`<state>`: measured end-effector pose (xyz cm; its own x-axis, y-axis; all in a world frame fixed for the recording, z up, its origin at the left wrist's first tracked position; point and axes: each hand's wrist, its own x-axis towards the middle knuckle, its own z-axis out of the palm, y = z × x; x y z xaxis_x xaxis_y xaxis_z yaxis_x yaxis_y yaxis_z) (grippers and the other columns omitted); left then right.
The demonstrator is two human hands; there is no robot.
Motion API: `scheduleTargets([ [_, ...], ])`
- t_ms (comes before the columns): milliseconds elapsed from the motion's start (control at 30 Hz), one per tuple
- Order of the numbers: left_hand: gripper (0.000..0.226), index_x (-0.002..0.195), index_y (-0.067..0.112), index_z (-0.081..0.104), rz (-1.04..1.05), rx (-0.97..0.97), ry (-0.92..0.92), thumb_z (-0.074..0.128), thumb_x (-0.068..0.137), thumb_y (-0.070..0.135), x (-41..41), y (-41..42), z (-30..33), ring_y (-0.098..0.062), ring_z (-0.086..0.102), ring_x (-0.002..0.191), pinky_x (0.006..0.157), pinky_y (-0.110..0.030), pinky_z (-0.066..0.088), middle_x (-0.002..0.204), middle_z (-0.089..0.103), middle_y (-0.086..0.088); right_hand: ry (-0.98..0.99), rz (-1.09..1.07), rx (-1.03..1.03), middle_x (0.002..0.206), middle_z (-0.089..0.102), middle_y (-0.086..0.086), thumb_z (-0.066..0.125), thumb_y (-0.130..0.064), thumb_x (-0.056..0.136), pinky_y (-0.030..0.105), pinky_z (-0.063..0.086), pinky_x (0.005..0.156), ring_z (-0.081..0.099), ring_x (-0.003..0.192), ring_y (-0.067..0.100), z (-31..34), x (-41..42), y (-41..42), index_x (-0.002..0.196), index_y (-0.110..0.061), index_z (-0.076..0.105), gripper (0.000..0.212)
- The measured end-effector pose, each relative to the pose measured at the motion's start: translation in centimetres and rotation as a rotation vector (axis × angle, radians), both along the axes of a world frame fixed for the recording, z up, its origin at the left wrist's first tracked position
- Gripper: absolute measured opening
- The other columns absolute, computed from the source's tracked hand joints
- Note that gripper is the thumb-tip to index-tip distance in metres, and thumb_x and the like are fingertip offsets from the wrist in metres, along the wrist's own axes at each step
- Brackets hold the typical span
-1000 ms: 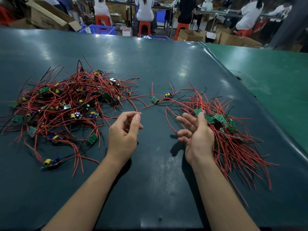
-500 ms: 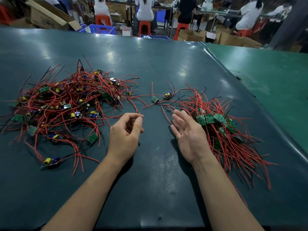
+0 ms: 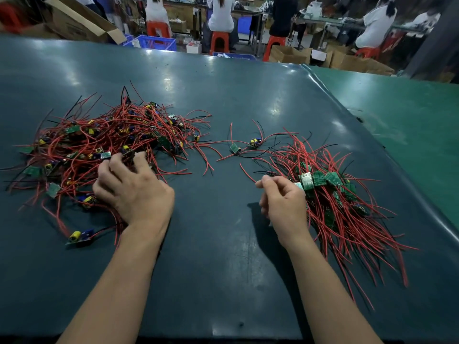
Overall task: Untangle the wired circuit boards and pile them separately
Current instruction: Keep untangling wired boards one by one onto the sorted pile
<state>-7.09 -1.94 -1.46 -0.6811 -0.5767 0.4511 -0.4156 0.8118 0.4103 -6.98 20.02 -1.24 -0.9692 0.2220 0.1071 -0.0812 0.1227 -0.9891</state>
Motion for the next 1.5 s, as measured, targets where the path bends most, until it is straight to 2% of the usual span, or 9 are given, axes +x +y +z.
scheduleTargets([
  [100, 0.05, 0.131, 0.013, 0.05, 0.077, 0.165, -0.098, 0.056, 0.081, 0.011, -0.4, -0.6, -0.1, -0.042, 0.032, 0.128, 0.102, -0.056, 0.026, 0.142, 0.035, -0.019, 0.023, 0.047, 0.13, 0.047, 0.054, -0.005, 0.057, -0.023, 0.098, 0.025, 0.037, 0.042, 0.046, 0.043, 0.013, -0.2, 0.2, -0.3, 0.076, -0.015, 0.066, 0.025],
  [300, 0.039, 0.13, 0.011, 0.053, 0.067, 0.228, 0.018, 0.054, 0.09, 0.013, -0.8, -1.9, -0.1, -0.042, 0.043, 0.122, 0.099, -0.056, 0.031, 0.137, 0.041, -0.019, 0.009, 0.076, 0.16, 0.049, 0.057, -0.004, 0.058, -0.025, 0.097, 0.028, 0.04, 0.042, 0.048, 0.044, 0.012, -0.1, 0.3, -0.2, 0.077, -0.016, 0.067, 0.024],
  [633, 0.032, 0.12, 0.018, 0.061, 0.051, 0.161, 0.171, 0.061, 0.088, 0.013, -0.9, -2.0, -0.4, -0.035, 0.044, 0.119, 0.095, -0.051, 0.029, 0.124, 0.056, -0.012, 0.012, 0.083, 0.182, 0.051, 0.059, -0.004, 0.058, -0.027, 0.097, 0.028, 0.042, 0.045, 0.05, 0.046, 0.011, -0.2, 0.6, -0.1, 0.077, -0.017, 0.068, 0.024],
  [800, 0.03, 0.125, 0.008, 0.064, -0.304, -0.146, 0.61, 0.059, 0.096, 0.013, -0.2, 0.0, 0.2, -0.032, 0.053, 0.1, 0.088, -0.043, 0.039, 0.108, 0.062, -0.018, 0.019, 0.074, 0.186, 0.051, 0.058, -0.004, 0.059, -0.025, 0.097, 0.029, 0.042, 0.049, 0.05, 0.046, 0.009, -0.2, 0.6, -0.4, 0.075, -0.019, 0.067, 0.024],
  [933, 0.028, 0.121, -0.004, 0.064, -0.685, -0.143, 0.818, 0.064, 0.093, 0.001, 0.8, 2.7, 0.4, -0.026, 0.054, 0.1, 0.093, -0.03, 0.046, 0.103, 0.058, -0.022, 0.01, 0.176, 0.059, 0.055, 0.061, -0.003, 0.059, -0.024, 0.098, 0.019, 0.037, 0.044, 0.048, 0.044, 0.006, 0.5, 0.8, -0.5, 0.081, -0.017, 0.07, 0.021],
  [1067, 0.033, 0.12, 0.0, 0.056, -1.093, -0.032, 0.763, 0.063, 0.089, -0.004, 1.8, 5.1, -0.1, -0.022, 0.056, 0.115, 0.102, -0.032, 0.044, 0.118, 0.058, -0.017, -0.086, 0.395, -0.337, 0.067, 0.066, 0.001, 0.056, -0.041, 0.092, 0.017, 0.035, 0.039, 0.053, 0.046, 0.011, 1.3, 1.2, -0.9, 0.089, -0.016, 0.074, 0.031],
  [1200, 0.028, 0.117, 0.0, 0.062, -1.304, 0.014, 0.637, 0.063, 0.09, -0.004, 1.7, 6.0, -0.5, -0.028, 0.062, 0.114, 0.096, -0.042, 0.051, 0.121, 0.064, -0.016, -0.077, 0.417, -0.399, 0.062, 0.062, 0.0, 0.061, -0.045, 0.082, 0.019, 0.039, 0.042, 0.053, 0.048, 0.012, 1.3, 1.1, -0.9, 0.079, -0.024, 0.077, 0.026],
  [1400, 0.028, 0.114, 0.01, 0.066, -1.152, 0.342, 0.582, 0.066, 0.087, 0.0, 1.8, 5.8, -0.5, -0.014, 0.066, 0.097, 0.083, -0.031, 0.052, 0.112, 0.069, 0.002, -0.1, 0.522, -0.556, 0.087, 0.069, 0.003, 0.067, -0.012, 0.081, 0.02, 0.039, 0.04, 0.056, 0.057, 0.013, 1.2, 0.9, -0.4, 0.104, -0.016, 0.074, 0.025],
  [1500, 0.029, 0.111, 0.017, 0.065, -1.102, 0.446, 0.528, 0.071, 0.084, 0.007, 1.6, 5.6, -0.6, -0.01, 0.065, 0.079, 0.071, -0.033, 0.052, 0.096, 0.07, 0.009, -0.104, 0.528, -0.505, 0.089, 0.066, 0.001, 0.069, -0.014, 0.082, 0.021, 0.041, 0.044, 0.055, 0.059, 0.011, 1.0, 1.0, -0.7, 0.108, -0.02, 0.071, 0.027],
])
